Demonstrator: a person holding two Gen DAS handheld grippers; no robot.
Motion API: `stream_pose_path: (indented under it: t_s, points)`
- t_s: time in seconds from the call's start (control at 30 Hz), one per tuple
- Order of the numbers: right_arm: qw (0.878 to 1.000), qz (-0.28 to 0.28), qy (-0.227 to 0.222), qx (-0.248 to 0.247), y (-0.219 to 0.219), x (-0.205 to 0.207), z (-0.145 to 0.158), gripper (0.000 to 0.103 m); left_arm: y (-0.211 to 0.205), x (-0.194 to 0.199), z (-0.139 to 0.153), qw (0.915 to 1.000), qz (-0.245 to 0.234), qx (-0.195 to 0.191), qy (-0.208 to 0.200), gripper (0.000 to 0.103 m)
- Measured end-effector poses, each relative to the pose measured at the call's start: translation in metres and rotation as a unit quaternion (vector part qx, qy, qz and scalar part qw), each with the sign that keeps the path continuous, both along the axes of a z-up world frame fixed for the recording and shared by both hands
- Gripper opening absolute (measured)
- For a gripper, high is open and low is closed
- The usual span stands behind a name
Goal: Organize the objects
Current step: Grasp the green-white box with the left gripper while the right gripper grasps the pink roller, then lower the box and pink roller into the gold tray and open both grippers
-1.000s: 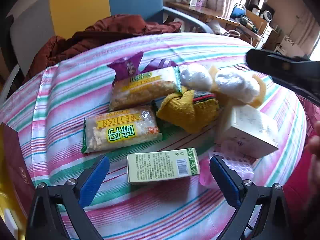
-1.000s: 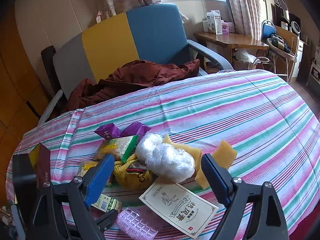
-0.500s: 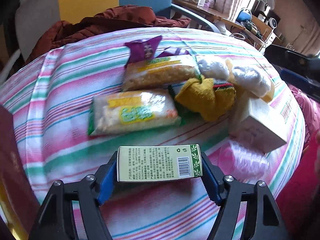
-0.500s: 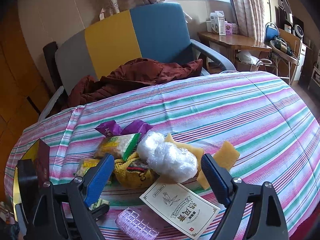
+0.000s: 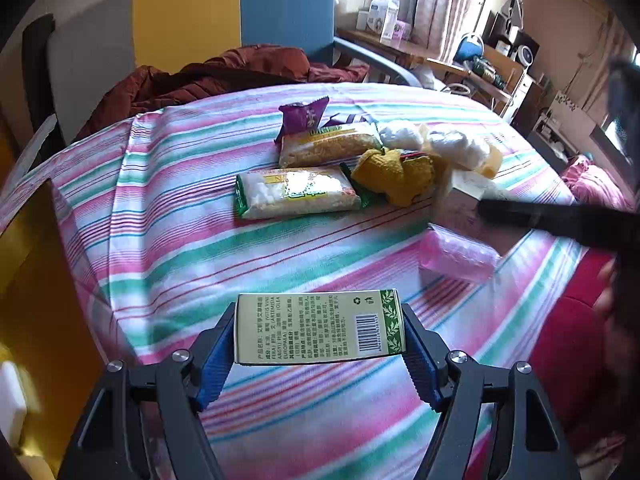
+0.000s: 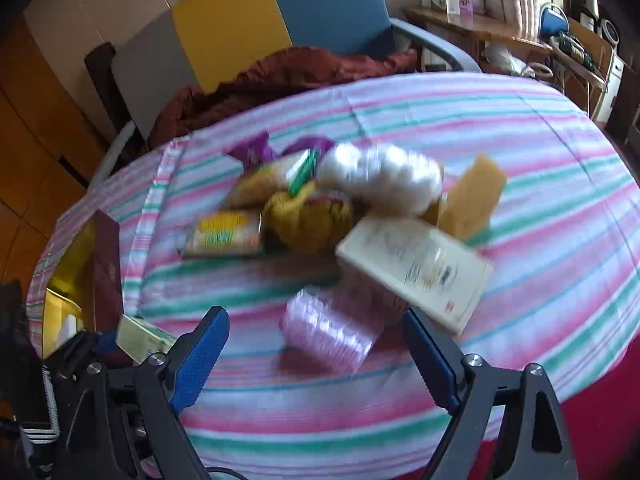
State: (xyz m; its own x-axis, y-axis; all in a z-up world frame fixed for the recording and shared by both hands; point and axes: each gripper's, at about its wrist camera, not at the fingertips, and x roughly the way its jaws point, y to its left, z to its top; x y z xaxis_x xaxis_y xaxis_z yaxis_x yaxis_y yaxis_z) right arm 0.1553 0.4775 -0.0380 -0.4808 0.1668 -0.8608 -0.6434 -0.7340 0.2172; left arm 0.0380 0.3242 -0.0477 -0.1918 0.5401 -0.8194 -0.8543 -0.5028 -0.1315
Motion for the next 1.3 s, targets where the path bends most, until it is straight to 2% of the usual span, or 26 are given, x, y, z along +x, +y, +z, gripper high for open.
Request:
stream_pose_path:
  t_s: [0.1, 0.3, 0.33, 0.37, 0.53, 0.73, 0.9, 1.1, 1.3]
  points:
    - [0.999, -0.031, -0.030, 0.012, -0.003, -0.003, -0.013, 0.089, -0.011, 0.002, 0.005, 0.9998, 0.001, 0.013, -0.012, 0.075]
    - [0.997, -0.068, -0.041, 0.012, 0.007, -0.017, -0.034, 0.089, -0.034, 0.008, 0.021, 0.9992, 0.003, 0.039, -0.008, 0.075]
    - [0.997, -0.066, -0.042, 0.004, 0.008, -0.020, -0.037, 0.085, -0.040, 0.009, 0.024, 0.9990, 0.005, 0.044, -0.008, 0.075]
    - [0.997, -0.060, -0.048, -0.003, 0.008, -0.023, -0.042, 0.075, -0.045, 0.010, 0.027, 0.9988, 0.007, 0.048, -0.007, 0.075]
    - [0.998, -0.038, -0.048, 0.004, -0.001, -0.026, -0.040, 0.075, -0.074, 0.005, 0.040, 0.9973, 0.023, 0.070, -0.004, 0.075]
    - [1.000, 0.022, -0.004, 0.000, -0.031, -0.038, -0.010, 0.075, -0.120, -0.014, 0.057, 0.9926, 0.076, 0.095, -0.006, 0.075]
    - [0.995, 0.096, 0.032, 0.009, -0.075, -0.077, 0.018, 0.075, -0.174, -0.034, 0.064, 0.9840, 0.142, 0.107, -0.001, 0.075]
    - [0.980, 0.192, 0.054, 0.009, -0.133, -0.134, 0.039, 0.075, -0.242, -0.064, 0.055, 0.9675, 0.235, 0.094, 0.007, 0.075]
    - [0.965, 0.260, 0.043, 0.007, -0.179, -0.186, 0.037, 0.075, -0.284, -0.083, 0.040, 0.9539, 0.290, 0.078, 0.008, 0.075]
